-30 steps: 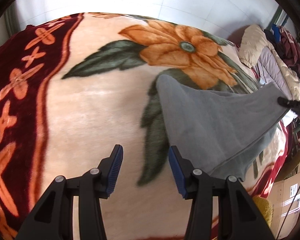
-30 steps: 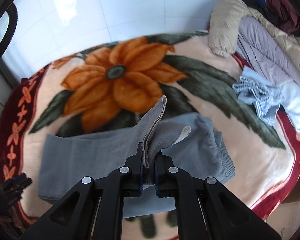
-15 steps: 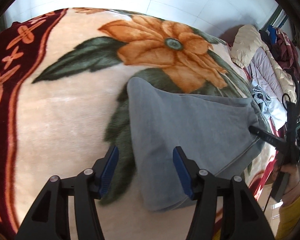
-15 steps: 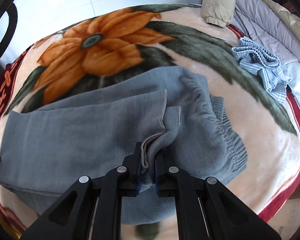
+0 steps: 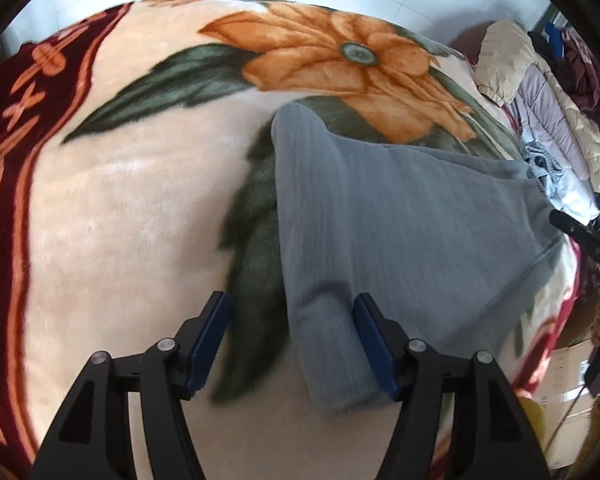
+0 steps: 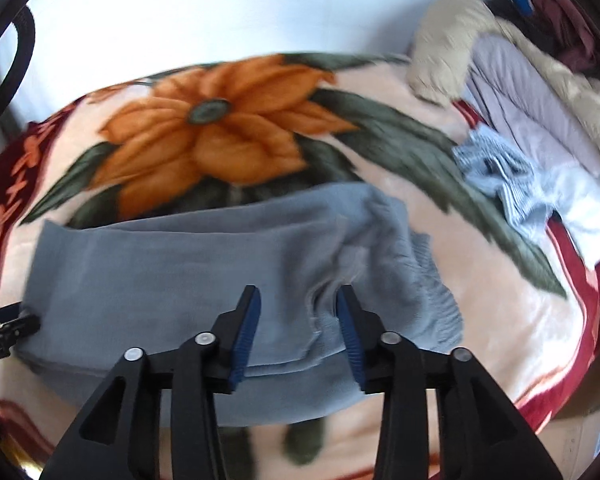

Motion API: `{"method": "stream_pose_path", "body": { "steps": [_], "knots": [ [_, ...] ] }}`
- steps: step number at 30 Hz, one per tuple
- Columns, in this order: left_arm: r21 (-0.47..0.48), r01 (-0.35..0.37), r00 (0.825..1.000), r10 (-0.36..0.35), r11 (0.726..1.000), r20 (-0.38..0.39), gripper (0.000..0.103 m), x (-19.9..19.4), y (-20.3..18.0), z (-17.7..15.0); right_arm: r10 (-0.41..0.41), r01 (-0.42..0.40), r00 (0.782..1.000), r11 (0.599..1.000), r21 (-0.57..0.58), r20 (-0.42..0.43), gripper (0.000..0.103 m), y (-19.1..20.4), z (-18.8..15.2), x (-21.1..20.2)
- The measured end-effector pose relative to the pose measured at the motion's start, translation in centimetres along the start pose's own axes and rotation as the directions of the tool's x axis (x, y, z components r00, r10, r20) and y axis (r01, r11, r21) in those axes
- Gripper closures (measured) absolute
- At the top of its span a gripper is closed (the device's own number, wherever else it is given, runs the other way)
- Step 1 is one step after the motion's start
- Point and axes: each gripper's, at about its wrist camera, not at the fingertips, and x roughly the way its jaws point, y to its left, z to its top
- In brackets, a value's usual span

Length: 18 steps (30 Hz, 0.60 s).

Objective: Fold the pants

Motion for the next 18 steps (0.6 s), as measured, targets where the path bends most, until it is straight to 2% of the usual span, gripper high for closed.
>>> {"method": "stream_pose_path", "body": {
  "steps": [3,5,7,9,12,18],
  "knots": [
    [0.017,-0.028,1.0,0.028,0.999,-0.004,0.031,-0.3,0.2,-0.8,-0.025,0.024,0.999,0.998,-0.05,-0.021,0.058,1.2,-0.9,1.3],
    [0.014,-0.035,0.999,0.035,0.999,-0.015,0.03,0.2,0.5,-1.1,-0.071,0.065,0.994,0.996,-0.063,-0.086,0.057,1.4,-2.0,3.5],
    [-0.013,-0.027,1.0,0.026,1.0,-0.015,0.03,0.2,0.7,-1.2,-0.077,0.073,0.992,0.996,-0.046,-0.103,0.051,0.8,-2.7,4.4],
    [-0.006,-0.01,1.0,0.01,1.0,-0.003,0.031,-0.2,0.4,-1.0,-0.043,0.045,0.994,0.999,0.015,-0.101,0.05,-0.1,-2.7,3.7],
    [0.012,0.052,0.998,-0.052,0.999,0.028,0.031,-0.2,0.0,-0.8,-0.027,0.035,0.994,0.996,0.08,-0.104,0.05,-1.1,-2.7,2.7],
    [-0.075,0.097,0.995,-0.094,0.992,0.042,0.031,1.3,0.2,-0.2,0.036,-0.025,0.999,0.961,0.276,-0.038,0.047,-3.5,-4.6,-0.8]
  ]
}}
